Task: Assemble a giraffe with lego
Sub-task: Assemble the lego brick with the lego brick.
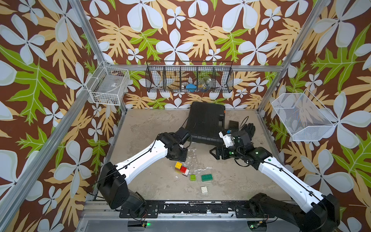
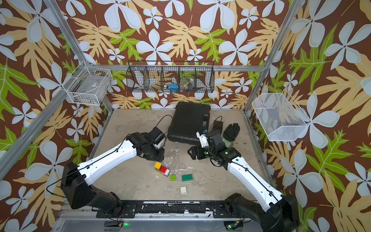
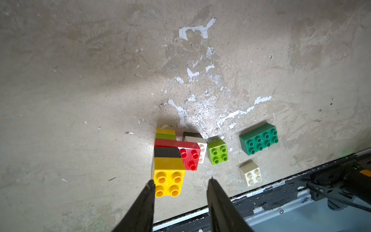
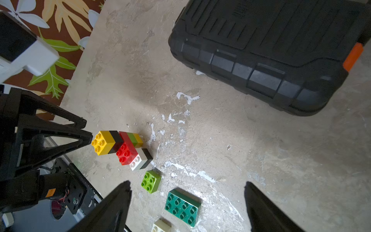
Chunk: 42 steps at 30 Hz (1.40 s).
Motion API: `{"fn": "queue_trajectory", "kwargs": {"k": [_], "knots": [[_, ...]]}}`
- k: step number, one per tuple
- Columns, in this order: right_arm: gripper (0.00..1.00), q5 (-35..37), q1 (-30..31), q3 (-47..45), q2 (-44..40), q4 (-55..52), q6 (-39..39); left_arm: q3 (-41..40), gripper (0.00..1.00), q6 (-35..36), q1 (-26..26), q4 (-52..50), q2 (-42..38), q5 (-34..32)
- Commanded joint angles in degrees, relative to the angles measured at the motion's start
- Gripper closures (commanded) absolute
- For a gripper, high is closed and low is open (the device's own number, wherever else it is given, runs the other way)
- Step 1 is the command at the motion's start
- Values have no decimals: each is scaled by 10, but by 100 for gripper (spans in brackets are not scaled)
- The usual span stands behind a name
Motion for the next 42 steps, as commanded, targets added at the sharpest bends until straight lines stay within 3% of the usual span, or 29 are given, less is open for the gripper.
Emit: {"fn": "queue_trajectory", "kwargs": {"k": [1,20,32,42], "knots": [[10,22,14,8,6,-51,-5,-35,56,-13,1,50,-27,20],[10,72,71,7,32,-29,78,-81,58,33,3,49,-58,-20],[10,86,77,18,37,-33,88,-119,60,52,9,71,-54,5],[10,86,77,21,46,-26,87,-159,72,48,20,94,-50,20]]}}
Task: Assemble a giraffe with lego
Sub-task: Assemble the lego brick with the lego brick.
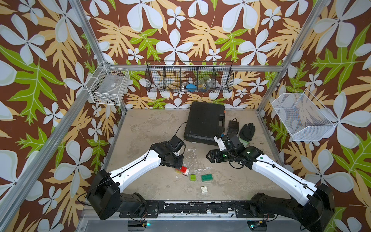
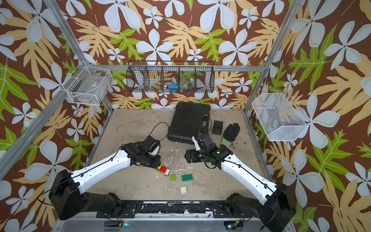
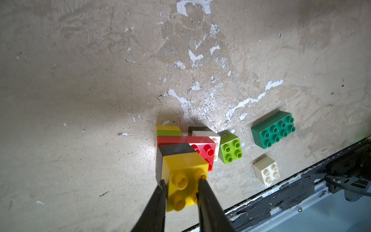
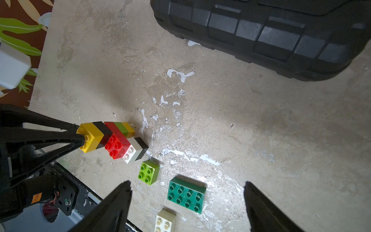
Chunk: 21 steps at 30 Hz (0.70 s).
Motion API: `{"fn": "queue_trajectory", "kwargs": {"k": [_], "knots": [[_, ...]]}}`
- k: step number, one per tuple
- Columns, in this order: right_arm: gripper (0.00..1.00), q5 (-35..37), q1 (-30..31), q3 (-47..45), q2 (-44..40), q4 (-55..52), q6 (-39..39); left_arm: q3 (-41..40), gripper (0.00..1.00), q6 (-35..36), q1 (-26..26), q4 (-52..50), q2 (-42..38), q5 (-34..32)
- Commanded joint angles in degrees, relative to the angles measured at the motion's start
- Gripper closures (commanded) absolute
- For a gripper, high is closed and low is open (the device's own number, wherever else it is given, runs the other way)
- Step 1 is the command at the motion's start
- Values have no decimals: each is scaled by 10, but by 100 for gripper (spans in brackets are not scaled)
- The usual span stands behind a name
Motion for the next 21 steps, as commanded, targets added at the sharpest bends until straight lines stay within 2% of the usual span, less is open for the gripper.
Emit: {"fn": "queue_trajectory", "kwargs": {"k": [1,21], "knots": [[10,4,0,4,2,11,2,-15,73,3,6,-19,7,-5],[10,2,0,21,19,15,-7,-77,75,9,25,-4,7,9]]}}
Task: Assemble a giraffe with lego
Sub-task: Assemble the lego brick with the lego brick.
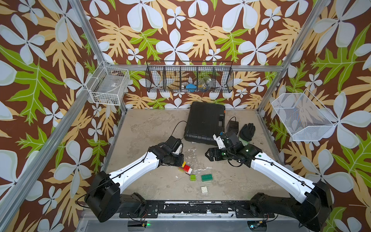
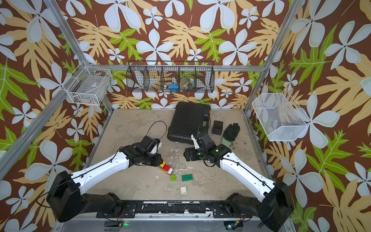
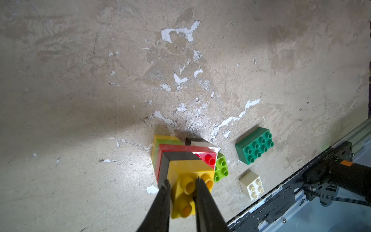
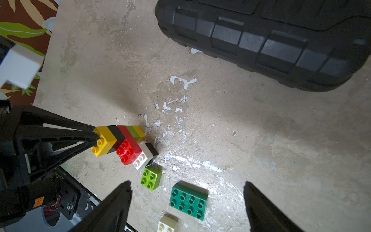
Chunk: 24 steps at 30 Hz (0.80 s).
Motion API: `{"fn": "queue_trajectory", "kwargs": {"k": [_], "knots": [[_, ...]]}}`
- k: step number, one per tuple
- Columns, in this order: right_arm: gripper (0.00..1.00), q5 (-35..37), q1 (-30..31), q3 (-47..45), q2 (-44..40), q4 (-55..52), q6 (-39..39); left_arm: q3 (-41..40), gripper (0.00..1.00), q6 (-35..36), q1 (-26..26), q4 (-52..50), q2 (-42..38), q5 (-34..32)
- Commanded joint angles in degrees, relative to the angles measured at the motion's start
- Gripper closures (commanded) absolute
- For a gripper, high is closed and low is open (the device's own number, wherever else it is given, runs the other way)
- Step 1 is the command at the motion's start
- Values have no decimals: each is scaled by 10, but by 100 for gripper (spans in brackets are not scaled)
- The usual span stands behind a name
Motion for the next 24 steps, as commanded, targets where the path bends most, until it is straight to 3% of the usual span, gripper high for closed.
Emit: {"fn": "queue_trajectory", "kwargs": {"k": [1,24], "knots": [[10,2,0,1,0,9,-4,-23,75,9,1,-111,14,-40],[11,5,0,7,2,7,-12,-30,74,-4,11,-109,9,-58]]}}
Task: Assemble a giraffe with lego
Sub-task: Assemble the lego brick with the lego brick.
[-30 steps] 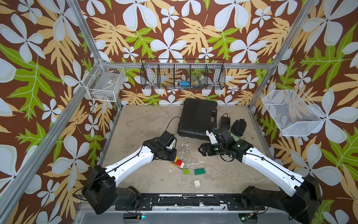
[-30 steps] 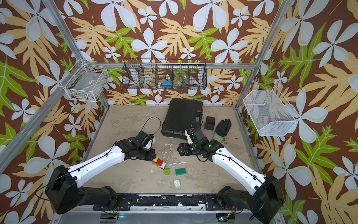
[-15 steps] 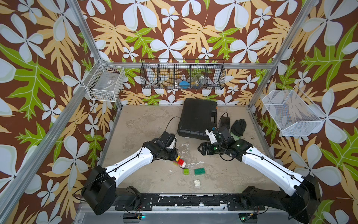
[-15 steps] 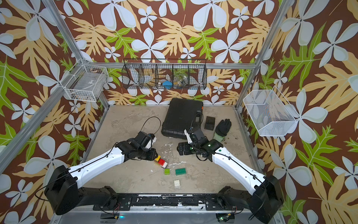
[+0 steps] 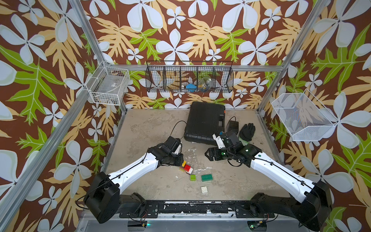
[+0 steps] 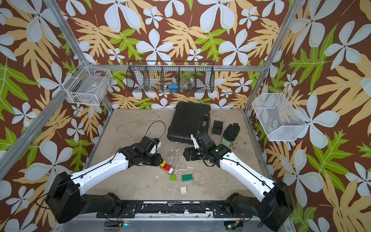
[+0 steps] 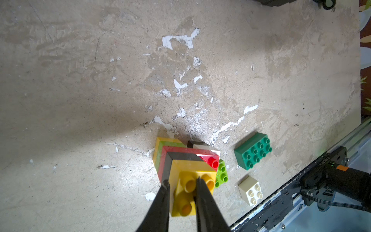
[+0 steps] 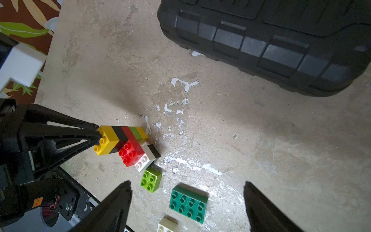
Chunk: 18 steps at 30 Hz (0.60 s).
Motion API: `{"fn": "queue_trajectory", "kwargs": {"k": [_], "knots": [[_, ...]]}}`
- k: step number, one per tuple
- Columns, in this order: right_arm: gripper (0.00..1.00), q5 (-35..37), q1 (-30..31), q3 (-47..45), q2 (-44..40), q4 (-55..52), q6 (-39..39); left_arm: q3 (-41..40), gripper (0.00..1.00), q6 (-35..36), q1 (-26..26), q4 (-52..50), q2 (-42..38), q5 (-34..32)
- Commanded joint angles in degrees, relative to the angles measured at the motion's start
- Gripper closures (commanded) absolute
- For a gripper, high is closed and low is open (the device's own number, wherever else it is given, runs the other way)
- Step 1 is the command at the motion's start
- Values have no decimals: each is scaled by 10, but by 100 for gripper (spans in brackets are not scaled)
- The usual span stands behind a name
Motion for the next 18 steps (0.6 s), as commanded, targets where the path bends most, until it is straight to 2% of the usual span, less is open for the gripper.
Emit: {"fn": "queue_trajectory", "kwargs": {"k": [1,5,9,12,18], "knots": [[11,6,0,6,1,2,-6,-13,74,3,2,-130,16,-59],[11,7,0,11,-1,-4,-8,19,71,-1,3,-141,12,-68],[10,12,0,21,-3,-23,-15,80,59,-7,9,-148,22,-71],[10,17,0,31,-6,-51,-22,128,53,-10,10,-154,30,-70],[9,22,12,35,-25,-103,-9,183,52,-10,11,-169,31,-67]]}}
